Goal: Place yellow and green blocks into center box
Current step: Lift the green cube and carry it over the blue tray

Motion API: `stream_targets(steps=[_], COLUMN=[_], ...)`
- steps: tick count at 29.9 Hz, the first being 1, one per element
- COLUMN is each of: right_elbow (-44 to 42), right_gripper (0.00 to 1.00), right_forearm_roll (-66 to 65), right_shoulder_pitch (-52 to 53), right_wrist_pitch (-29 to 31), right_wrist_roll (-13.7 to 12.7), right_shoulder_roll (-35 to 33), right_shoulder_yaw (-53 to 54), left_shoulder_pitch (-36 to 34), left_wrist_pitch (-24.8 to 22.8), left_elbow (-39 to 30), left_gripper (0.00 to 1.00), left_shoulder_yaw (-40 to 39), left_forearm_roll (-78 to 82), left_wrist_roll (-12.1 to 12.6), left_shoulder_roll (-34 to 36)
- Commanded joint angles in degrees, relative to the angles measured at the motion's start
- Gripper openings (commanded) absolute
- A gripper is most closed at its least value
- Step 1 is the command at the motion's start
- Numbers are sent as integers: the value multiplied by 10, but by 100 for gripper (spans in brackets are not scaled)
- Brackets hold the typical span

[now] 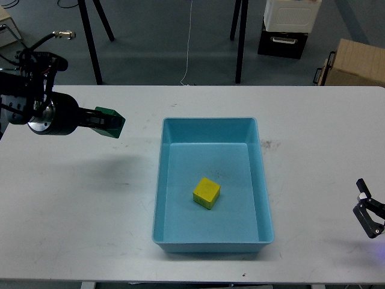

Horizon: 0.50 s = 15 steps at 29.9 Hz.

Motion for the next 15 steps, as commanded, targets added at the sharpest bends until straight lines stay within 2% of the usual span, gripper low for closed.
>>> stream_targets(steps=[1, 6, 10, 15], right_elbow=[0, -6, -20, -30], right_gripper=[100, 100, 100, 100], right_forearm_roll=[0, 0, 0, 0], right_shoulder_pitch=[0, 0, 1, 4], right_wrist_pitch=[0, 0, 0, 0], right_wrist_roll=[1, 1, 2, 2], right_shoulder_roll=[0, 2, 2, 3], right_shoulder_yaw=[2, 5, 5, 5], left_shoulder_pitch=[-42, -43, -71, -76], left_wrist_pitch=[0, 0, 0, 0], left_elbow=[23, 40, 6, 11], left_gripper=[1, 1, 1, 2], left_shoulder_yaw=[33, 45, 80, 110], left_forearm_roll=[-25, -28, -30, -32], left_wrist_roll=[-1, -1, 4, 4], left_shoulder_roll=[-68, -138, -180, -256])
